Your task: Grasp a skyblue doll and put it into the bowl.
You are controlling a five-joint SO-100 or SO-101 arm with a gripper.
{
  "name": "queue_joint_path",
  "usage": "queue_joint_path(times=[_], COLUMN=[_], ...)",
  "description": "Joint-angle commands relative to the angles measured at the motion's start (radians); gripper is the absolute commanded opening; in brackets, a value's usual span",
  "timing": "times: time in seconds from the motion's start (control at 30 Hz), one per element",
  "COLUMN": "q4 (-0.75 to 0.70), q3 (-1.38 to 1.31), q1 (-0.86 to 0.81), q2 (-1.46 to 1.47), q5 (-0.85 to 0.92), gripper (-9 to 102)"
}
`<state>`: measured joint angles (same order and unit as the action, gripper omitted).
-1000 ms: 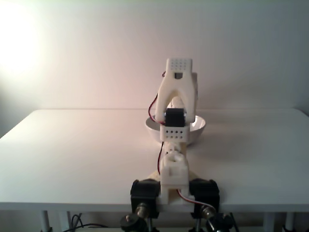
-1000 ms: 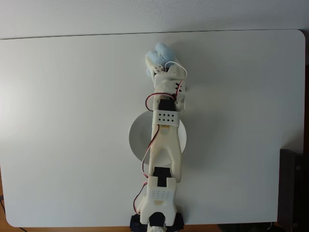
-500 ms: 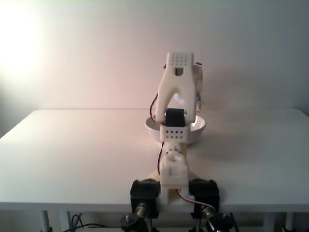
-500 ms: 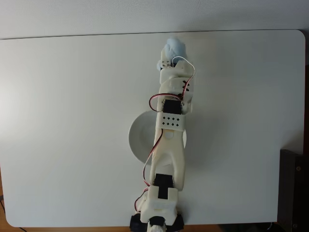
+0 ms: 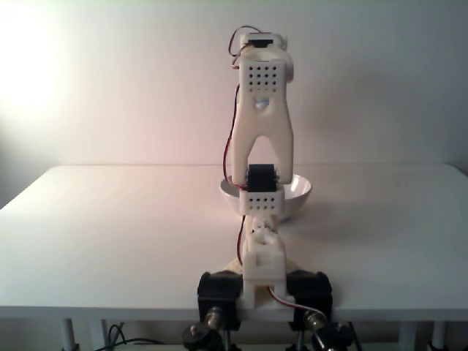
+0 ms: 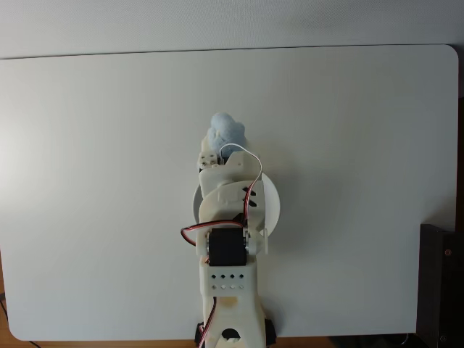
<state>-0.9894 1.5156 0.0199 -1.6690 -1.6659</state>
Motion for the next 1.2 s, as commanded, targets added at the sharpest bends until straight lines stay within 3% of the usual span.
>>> queue_joint_path(times=[0.0, 0.33, 0.6, 0.73, 1.17], q4=[-0.041, -0.029, -0.028, -0.028, -0.028], q3=[0.12, 0.591, 0.641, 0.643, 0.641], q1=[0.006, -0.009, -0.009, -0.012, -0.023], q2=[-0.206, -0.592, -0.63, -0.629, -0.64], q5=[-0.003, -0.014, -0.006, -0.006, -0.006], gripper=[2, 2, 5, 17, 71])
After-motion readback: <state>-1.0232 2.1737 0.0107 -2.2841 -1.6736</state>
